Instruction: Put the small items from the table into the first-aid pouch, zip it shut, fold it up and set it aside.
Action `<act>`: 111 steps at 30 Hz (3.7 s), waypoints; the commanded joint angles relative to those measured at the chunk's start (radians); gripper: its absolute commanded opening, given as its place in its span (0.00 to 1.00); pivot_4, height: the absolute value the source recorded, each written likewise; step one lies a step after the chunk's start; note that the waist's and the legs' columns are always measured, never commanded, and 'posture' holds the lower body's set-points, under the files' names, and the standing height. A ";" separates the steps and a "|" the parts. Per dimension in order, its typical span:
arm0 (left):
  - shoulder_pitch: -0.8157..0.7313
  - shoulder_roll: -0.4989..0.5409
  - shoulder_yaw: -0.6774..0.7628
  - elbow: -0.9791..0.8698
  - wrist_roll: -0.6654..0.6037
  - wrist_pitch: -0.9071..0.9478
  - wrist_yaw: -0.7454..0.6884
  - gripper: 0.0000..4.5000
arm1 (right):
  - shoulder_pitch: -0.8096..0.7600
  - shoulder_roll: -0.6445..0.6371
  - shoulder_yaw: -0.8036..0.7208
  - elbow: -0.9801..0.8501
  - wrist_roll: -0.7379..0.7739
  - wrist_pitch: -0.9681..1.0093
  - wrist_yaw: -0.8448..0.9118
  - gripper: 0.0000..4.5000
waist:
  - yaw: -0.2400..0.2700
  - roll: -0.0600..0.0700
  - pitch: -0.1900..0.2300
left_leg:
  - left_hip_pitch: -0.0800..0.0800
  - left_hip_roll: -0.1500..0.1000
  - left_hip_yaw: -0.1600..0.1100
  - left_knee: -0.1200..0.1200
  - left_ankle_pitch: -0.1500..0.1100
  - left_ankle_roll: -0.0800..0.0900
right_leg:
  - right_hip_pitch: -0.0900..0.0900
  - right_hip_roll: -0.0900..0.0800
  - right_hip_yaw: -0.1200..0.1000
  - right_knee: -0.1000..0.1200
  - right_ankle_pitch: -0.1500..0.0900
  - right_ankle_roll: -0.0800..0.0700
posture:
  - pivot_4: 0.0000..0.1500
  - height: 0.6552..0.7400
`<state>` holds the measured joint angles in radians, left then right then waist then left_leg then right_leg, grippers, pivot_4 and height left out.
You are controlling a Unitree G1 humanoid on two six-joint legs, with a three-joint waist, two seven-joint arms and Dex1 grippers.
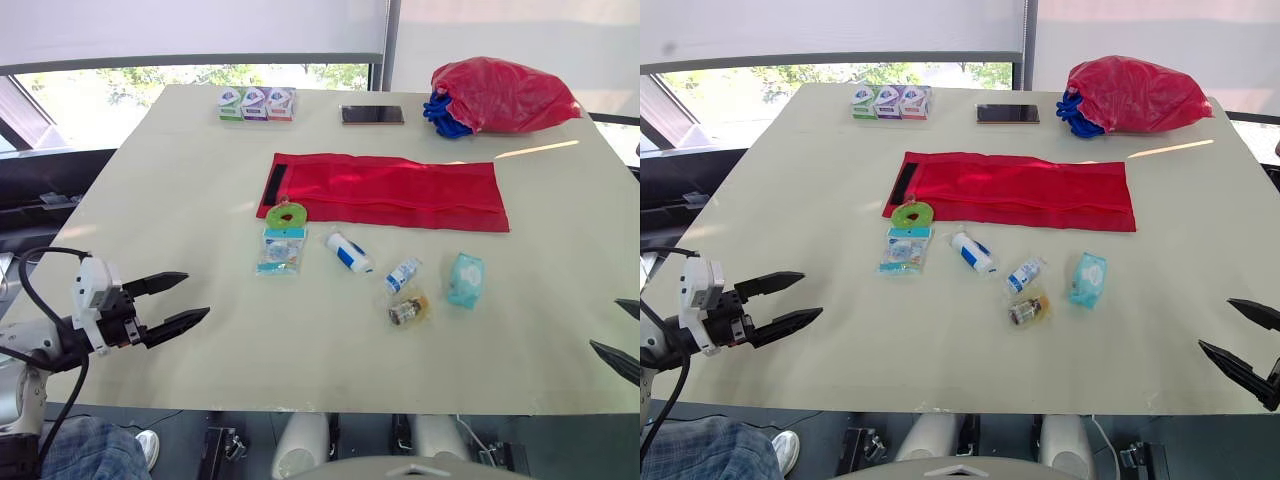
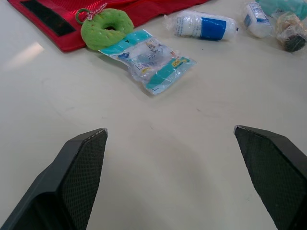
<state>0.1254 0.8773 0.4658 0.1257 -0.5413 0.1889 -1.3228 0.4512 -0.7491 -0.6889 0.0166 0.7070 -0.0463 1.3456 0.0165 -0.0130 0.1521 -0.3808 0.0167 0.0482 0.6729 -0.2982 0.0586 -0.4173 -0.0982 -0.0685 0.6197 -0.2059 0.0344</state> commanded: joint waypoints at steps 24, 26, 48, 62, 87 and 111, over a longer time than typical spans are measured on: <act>-0.388 -0.067 -0.208 0.052 -0.003 0.383 0.227 1.00 | -0.164 0.058 0.191 -0.423 0.046 0.181 -0.202 0.99 | 0.001 -0.002 0.001 | 0.001 -0.002 -0.001 0.001 0.001 -0.001 | 0.004 -0.002 -0.011 0.001 0.004 0.004 | 1.00 1.00; -0.461 -0.099 -0.237 0.052 -0.010 0.446 0.268 1.00 | -0.204 0.069 0.235 -0.462 0.033 0.197 -0.253 0.99 | 0.001 -0.003 0.001 | 0.001 -0.002 -0.002 0.002 0.001 -0.002 | 0.005 0.002 -0.013 0.002 0.004 0.004 | 1.00 1.00; -0.665 -0.137 -0.378 0.188 0.033 0.654 0.271 1.00 | -0.408 0.062 0.391 -0.640 0.014 0.340 -0.492 0.99 | -0.001 -0.008 0.003 | 0.000 -0.001 -0.003 0.004 0.005 -0.007 | 0.005 0.010 -0.007 0.003 0.002 0.008 | 1.00 1.00; -0.629 -0.145 -0.330 0.144 -0.006 0.691 0.278 0.01 | -0.444 0.056 0.409 -0.613 0.002 0.343 -0.475 1.00 | -0.001 -0.008 0.004 | 0.000 -0.001 -0.003 0.004 0.005 -0.008 | 0.005 0.011 -0.007 0.004 0.004 0.005 | 1.00 1.00; -0.683 -0.146 -0.412 0.259 0.125 0.610 0.320 0.88 | -0.443 0.054 0.434 -0.638 -0.019 0.342 -0.485 1.00 | 0.000 -0.009 0.003 | 0.000 -0.001 -0.003 0.004 0.005 -0.008 | 0.005 0.011 -0.006 0.004 0.004 0.005 | 1.00 1.00; -0.688 -0.174 -0.360 0.174 0.009 0.811 0.252 0.02 | -0.489 0.003 0.460 -0.670 -0.015 0.419 -0.504 1.00 | -0.002 -0.010 0.004 | -0.001 -0.003 -0.004 0.010 0.003 -0.003 | 0.005 0.012 -0.001 0.006 0.004 0.005 | 1.00 1.00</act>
<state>-0.5568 0.7019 0.0593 0.3448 -0.4959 0.9844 -1.0790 -0.0264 -0.7484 -0.2282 -0.6320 0.6916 0.3882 0.8433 0.0148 -0.0227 0.1559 -0.3822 0.0141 0.0444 0.6829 -0.2953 0.0555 -0.4120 -0.0865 -0.0699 0.6255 -0.2017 0.0394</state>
